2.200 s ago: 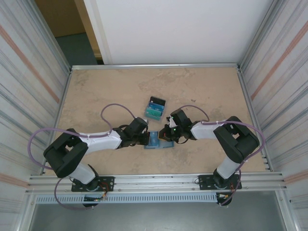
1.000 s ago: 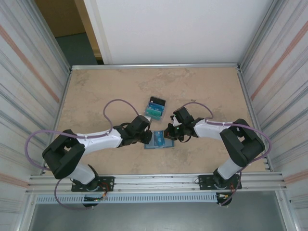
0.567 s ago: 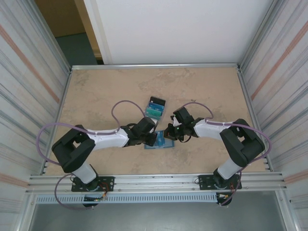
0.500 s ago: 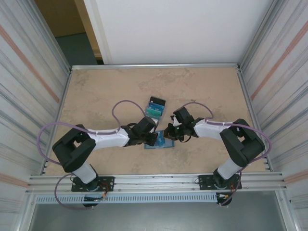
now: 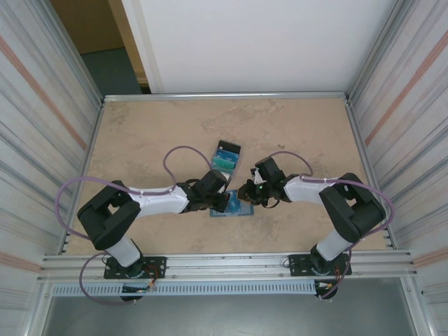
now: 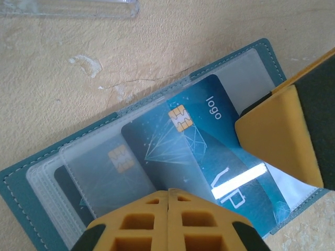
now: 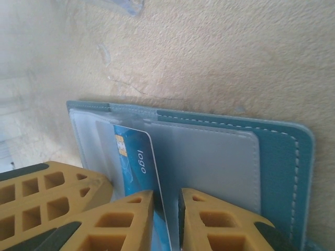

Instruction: Take the credit cards out of the card holder

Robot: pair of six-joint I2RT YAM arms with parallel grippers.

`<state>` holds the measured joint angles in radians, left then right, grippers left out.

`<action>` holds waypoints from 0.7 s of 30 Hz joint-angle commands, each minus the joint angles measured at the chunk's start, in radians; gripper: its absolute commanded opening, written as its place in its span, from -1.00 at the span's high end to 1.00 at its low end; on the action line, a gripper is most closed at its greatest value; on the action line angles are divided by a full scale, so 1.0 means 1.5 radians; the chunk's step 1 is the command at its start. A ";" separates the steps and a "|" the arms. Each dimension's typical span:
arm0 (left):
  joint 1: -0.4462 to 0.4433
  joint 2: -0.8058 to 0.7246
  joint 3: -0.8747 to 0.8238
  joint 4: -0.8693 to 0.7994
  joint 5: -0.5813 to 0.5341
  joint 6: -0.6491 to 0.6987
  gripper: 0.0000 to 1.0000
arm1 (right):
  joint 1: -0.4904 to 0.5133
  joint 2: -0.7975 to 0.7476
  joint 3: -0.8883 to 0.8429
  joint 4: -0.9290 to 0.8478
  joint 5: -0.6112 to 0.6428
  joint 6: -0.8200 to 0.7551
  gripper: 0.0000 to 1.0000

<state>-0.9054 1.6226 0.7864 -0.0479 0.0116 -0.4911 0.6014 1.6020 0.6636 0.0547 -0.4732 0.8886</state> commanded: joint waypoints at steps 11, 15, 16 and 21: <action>-0.007 0.018 -0.008 -0.024 0.016 -0.022 0.94 | -0.004 0.041 -0.018 0.101 -0.062 0.041 0.68; -0.006 0.013 -0.012 -0.025 0.013 -0.024 0.94 | -0.005 0.038 -0.020 0.100 -0.058 0.038 0.87; -0.006 0.011 -0.013 -0.026 0.011 -0.025 0.95 | -0.004 0.036 -0.021 0.096 -0.054 0.036 0.91; -0.003 -0.002 -0.026 -0.028 -0.005 -0.033 0.94 | -0.007 0.009 -0.016 0.037 -0.015 0.006 1.00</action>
<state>-0.9054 1.6222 0.7830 -0.0502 0.0090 -0.5213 0.5934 1.6367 0.6468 0.1944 -0.5549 0.9318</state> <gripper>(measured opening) 0.065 0.055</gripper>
